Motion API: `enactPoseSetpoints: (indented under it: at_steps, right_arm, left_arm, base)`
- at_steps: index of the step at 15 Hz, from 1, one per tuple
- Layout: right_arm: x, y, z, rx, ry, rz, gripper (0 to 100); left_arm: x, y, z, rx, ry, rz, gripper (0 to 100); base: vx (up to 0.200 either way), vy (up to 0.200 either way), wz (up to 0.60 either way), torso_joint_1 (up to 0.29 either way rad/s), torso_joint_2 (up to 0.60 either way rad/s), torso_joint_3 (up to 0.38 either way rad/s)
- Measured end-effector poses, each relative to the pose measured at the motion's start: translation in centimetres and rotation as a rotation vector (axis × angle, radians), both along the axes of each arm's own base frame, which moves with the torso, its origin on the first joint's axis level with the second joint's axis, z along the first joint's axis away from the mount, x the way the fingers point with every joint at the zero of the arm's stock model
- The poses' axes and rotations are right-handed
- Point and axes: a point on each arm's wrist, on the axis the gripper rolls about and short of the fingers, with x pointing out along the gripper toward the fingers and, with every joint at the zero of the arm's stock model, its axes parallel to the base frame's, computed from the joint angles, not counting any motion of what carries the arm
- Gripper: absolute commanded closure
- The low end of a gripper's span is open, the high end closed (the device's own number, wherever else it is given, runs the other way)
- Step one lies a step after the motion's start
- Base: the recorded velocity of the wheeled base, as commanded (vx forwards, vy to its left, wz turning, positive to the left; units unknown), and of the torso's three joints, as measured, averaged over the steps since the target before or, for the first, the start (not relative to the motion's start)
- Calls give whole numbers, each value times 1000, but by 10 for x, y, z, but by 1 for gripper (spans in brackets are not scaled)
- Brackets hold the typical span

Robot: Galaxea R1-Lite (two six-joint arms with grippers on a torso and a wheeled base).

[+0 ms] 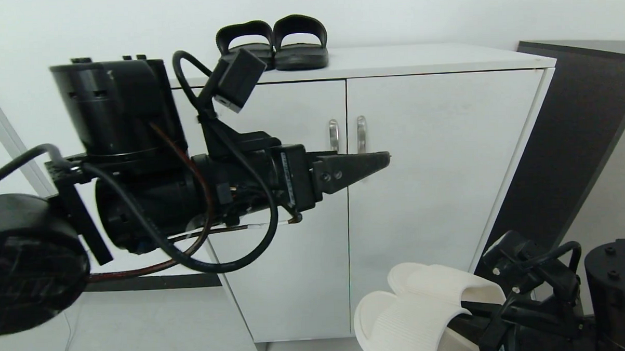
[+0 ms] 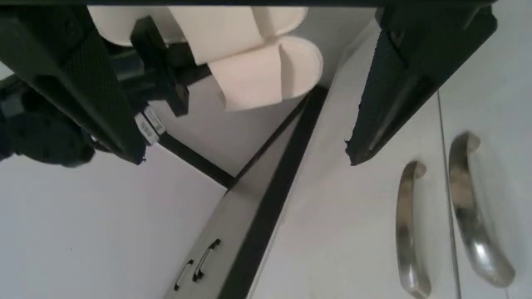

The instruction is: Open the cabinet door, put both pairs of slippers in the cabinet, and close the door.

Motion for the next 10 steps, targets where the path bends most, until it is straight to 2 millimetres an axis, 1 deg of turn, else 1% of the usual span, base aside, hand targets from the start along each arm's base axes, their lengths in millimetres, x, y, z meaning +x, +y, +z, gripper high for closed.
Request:
enactPoseSetpoints:
  at_steps: [2, 5, 10]
  right_arm:
    - [0, 0, 0, -1, 0, -1, 100]
    - [0, 0, 0, -1, 1, 0, 100]
    - [0, 0, 0, -2, 1, 0, 100]
  left_arm:
    - [12, -10, 1, 8, 11, 0, 0]
    - [25, -21, 6, 15, 19, 30, 0]
    - [43, -32, 10, 34, 33, 125, 0]
  base:
    - [0, 0, 0, 0, 0, 0]
    - [0, 0, 0, 0, 0, 0]
    - [0, 0, 0, 0, 0, 0]
